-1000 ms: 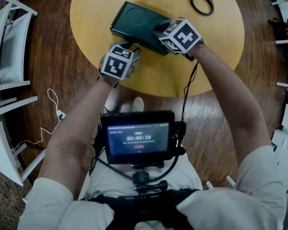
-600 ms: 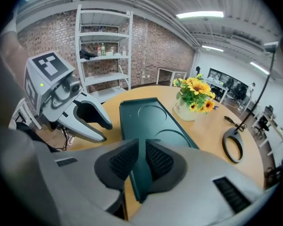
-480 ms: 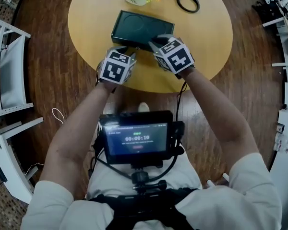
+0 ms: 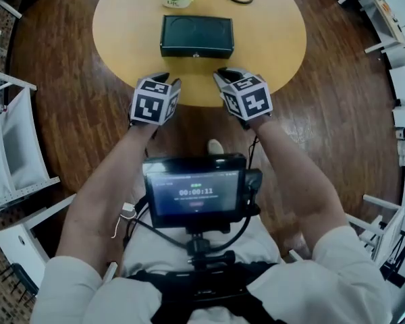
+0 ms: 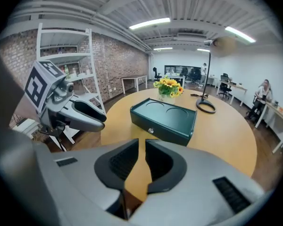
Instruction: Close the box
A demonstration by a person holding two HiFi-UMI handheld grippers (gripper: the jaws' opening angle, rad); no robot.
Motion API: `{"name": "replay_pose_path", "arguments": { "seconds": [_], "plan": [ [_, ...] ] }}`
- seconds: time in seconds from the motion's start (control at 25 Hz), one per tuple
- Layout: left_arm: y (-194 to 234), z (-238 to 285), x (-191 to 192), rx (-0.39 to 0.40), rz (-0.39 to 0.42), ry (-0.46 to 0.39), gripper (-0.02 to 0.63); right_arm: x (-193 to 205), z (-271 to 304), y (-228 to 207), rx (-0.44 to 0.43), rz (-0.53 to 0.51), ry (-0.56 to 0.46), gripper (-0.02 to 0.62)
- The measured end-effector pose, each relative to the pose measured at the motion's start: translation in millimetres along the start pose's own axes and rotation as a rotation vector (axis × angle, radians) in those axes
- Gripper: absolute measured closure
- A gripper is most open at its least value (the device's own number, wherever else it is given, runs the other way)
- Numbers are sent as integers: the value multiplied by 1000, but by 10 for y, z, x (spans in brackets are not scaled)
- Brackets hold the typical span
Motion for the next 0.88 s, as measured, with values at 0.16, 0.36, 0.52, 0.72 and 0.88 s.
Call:
{"name": "replay_pose_path", "arguments": {
  "seconds": [0.16, 0.36, 0.52, 0.72, 0.88],
  "plan": [
    [-144, -338, 184, 36, -13, 17, 476, 142, -403, 270, 1, 82, -28, 472],
    [-383, -951, 427, 49, -22, 30, 476, 325, -1040, 687, 50, 167, -83, 472],
    [-482, -1247, 609, 36, -39, 65, 476, 514, -1310, 901, 61, 206, -80, 472],
    [-616, -1486, 739, 31, -76, 88, 476, 678, -1646, 994, 68, 238, -65, 463],
    [-731, -1626, 678, 16, -123, 74, 477, 686, -1960, 876, 81, 254, -73, 463]
  ]
}}
Point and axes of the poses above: the fingertips, and each gripper's own axes: z forward along the fingers, y to its left, x out of its underside, the point moved 4 cm from there along -z, backward along the fingers, and after that the axes turned 11 degrees about x, right-handed, at the moved point
